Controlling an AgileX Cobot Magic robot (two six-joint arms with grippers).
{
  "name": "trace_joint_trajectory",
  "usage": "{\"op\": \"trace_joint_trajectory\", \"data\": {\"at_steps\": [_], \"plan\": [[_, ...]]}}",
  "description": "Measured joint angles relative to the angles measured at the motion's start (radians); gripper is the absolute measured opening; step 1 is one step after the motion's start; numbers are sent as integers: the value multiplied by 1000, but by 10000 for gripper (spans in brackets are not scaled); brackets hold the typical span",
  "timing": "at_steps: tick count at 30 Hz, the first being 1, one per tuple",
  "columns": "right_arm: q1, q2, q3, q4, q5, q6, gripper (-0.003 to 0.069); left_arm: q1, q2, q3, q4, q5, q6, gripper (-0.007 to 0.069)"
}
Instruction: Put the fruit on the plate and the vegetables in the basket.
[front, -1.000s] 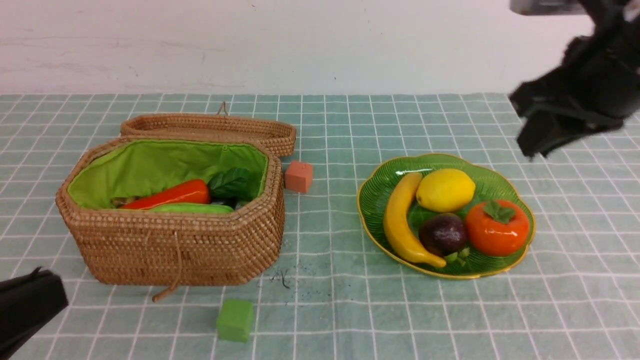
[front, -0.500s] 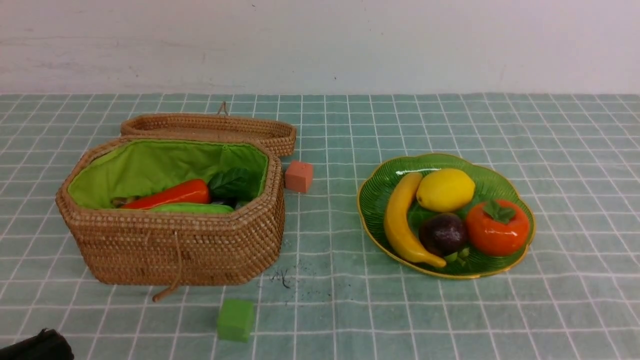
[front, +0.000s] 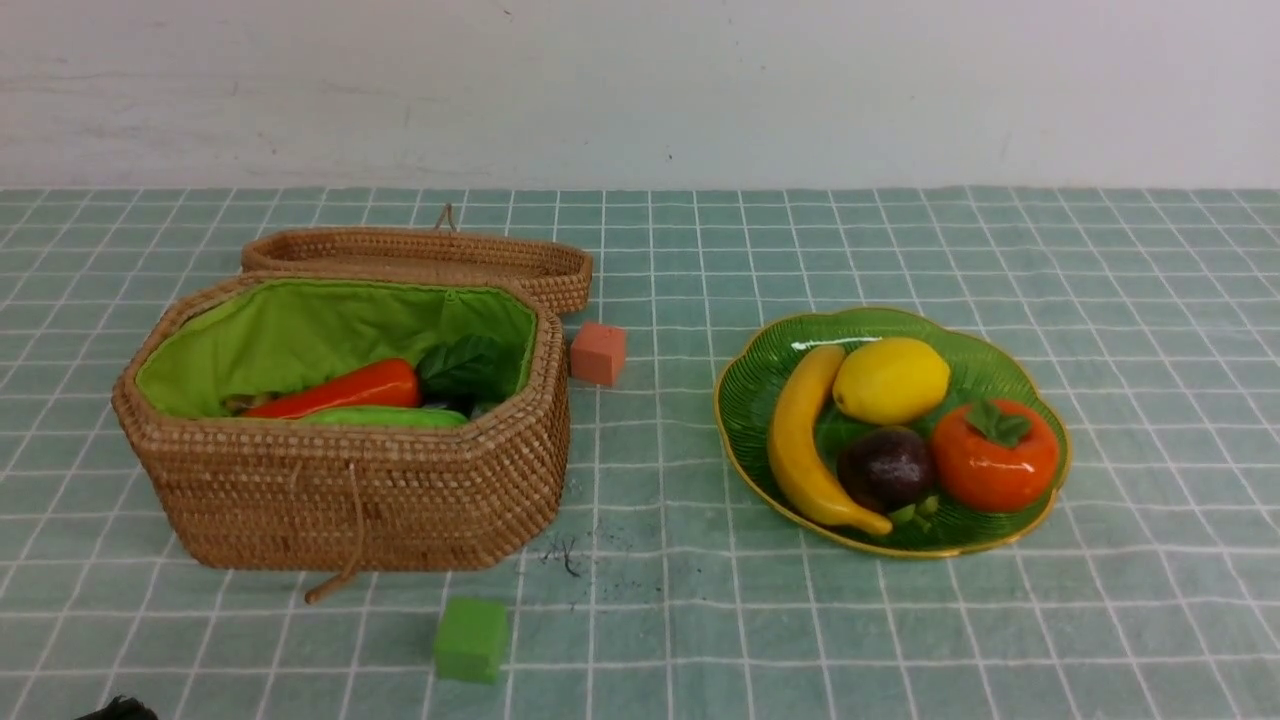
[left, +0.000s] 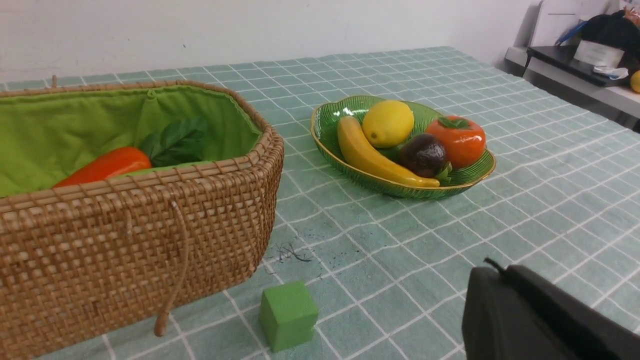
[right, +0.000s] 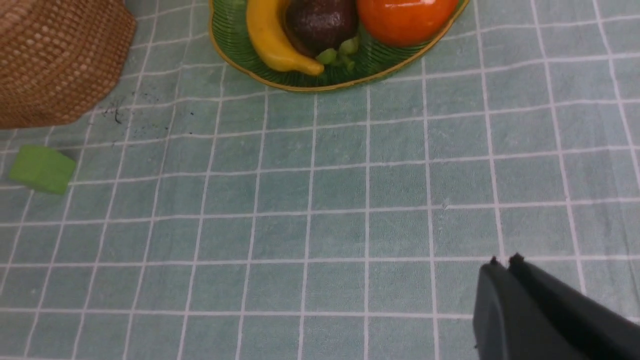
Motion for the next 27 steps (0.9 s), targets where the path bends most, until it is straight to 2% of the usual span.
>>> {"op": "trace_joint_trajectory", "data": {"at_steps": [5, 8, 10, 11, 12, 16, 19, 27], "plan": [[0, 0, 0, -13, -1, 0, 0, 0, 0, 0, 0, 2, 0, -13], [-12, -13, 34, -19, -62, -38, -9, 0, -1, 0, 0, 6, 0, -13], [-83, -83, 138, 0, -203, -156, -18, 0, -1, 0, 0, 6, 0, -13], [-90, -92, 150, 3, -216, -167, -18, 0, -1, 0, 0, 6, 0, -13], [-156, -166, 250, 36, -330, -270, -18, 0, -1, 0, 0, 6, 0, -13], [-255, -355, 498, 113, -482, -404, -18, 0, -1, 0, 1, 5, 0, -13], [-266, -418, 621, 132, -543, -424, -18, 0, -1, 0, 1, 6, 0, -13], [-269, -428, 635, 143, -561, -431, -18, 0, -1, 0, 3, 6, 0, -10]]}}
